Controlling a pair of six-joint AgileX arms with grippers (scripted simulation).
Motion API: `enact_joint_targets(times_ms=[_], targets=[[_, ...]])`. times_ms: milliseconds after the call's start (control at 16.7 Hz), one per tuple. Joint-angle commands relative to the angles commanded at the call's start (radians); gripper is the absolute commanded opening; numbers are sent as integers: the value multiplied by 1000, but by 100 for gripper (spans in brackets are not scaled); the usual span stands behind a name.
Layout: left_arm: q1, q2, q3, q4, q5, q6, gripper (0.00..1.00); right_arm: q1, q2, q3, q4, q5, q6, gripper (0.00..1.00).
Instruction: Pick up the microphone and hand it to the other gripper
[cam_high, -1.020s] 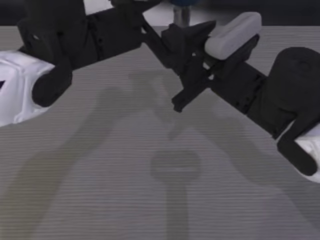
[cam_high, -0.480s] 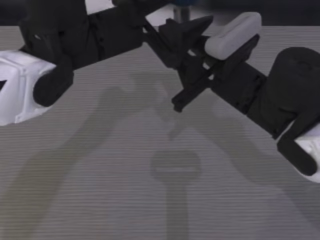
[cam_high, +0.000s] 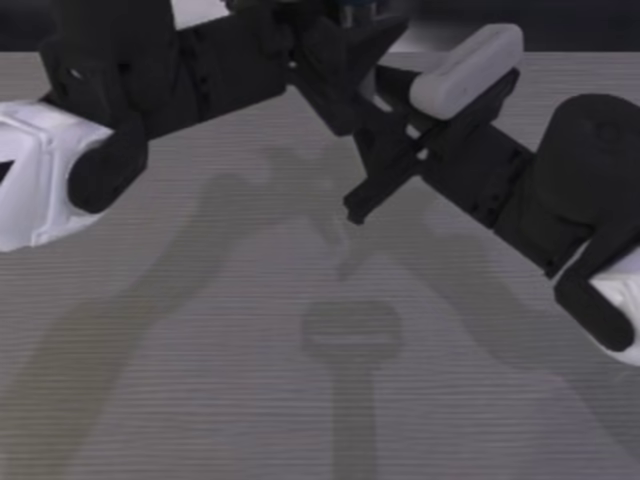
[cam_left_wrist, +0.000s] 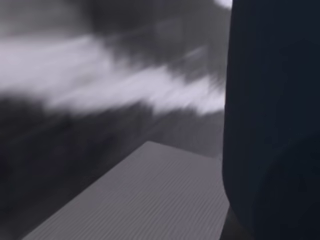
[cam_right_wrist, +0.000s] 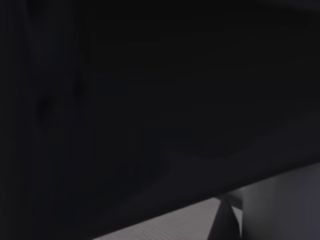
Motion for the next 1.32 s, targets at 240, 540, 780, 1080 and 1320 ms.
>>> enact_joint_targets(times_ms=[240, 540, 780, 1080, 1320], targets=[[0, 0, 0, 0, 0, 0, 0, 0, 0, 0, 0, 0, 0, 0], [0, 0, 0, 0, 0, 0, 0, 0, 0, 0, 0, 0, 0, 0], [0, 0, 0, 0, 0, 0, 0, 0, 0, 0, 0, 0, 0, 30], [0, 0, 0, 0, 0, 0, 0, 0, 0, 0, 0, 0, 0, 68], [0, 0, 0, 0, 0, 0, 0, 0, 0, 0, 0, 0, 0, 98]])
